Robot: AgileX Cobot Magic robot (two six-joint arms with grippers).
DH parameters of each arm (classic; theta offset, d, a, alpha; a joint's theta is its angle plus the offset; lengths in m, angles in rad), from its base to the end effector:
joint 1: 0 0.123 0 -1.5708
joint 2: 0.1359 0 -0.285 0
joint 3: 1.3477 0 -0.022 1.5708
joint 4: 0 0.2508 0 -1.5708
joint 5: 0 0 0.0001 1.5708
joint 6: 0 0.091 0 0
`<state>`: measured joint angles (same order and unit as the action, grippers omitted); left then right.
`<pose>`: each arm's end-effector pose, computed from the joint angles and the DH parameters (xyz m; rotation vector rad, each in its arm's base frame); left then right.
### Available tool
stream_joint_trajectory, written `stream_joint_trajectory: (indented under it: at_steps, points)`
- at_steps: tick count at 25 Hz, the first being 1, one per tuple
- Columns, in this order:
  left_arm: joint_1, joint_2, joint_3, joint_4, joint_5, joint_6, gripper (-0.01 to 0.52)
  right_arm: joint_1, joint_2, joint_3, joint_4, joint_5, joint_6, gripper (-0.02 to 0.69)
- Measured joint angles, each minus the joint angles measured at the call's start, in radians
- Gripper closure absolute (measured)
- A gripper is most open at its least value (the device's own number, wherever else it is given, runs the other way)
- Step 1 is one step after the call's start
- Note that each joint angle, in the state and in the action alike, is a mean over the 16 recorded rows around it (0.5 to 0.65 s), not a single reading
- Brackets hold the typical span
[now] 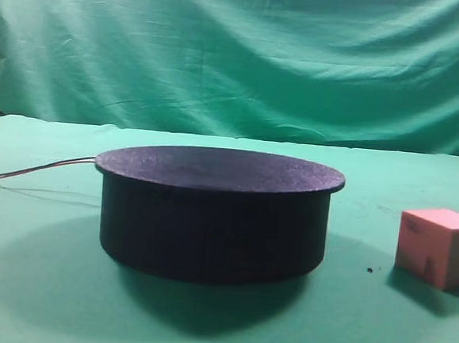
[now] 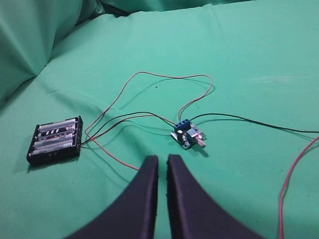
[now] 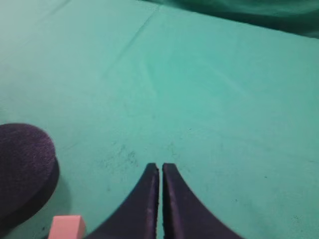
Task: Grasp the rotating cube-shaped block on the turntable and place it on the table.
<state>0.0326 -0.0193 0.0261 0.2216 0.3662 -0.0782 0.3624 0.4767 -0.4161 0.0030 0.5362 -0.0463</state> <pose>0.0521 0.0089 0.1733 0.0343 1.8512 0.1855 0.0900 0.0343 0.2711 -0.4217 2.0433 0.1958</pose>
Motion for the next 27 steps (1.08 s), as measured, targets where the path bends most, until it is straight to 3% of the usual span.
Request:
stream_joint_trajectory:
  at_steps: [6,13,27]
  points:
    - [0.0,0.0,0.0,0.0,0.0,0.0,0.514,-0.131,-0.238,0.219,0.006,-0.12,-0.005,0.665]
    - [0.0,0.0,0.0,0.0,0.0,0.0,0.514,-0.183,-0.424,0.383,0.014,-0.16,-0.004,0.665]
    - [0.0,0.0,0.0,0.0,0.0,0.0,0.514,-0.186,-0.486,0.442,0.023,-0.161,-0.003,0.665]
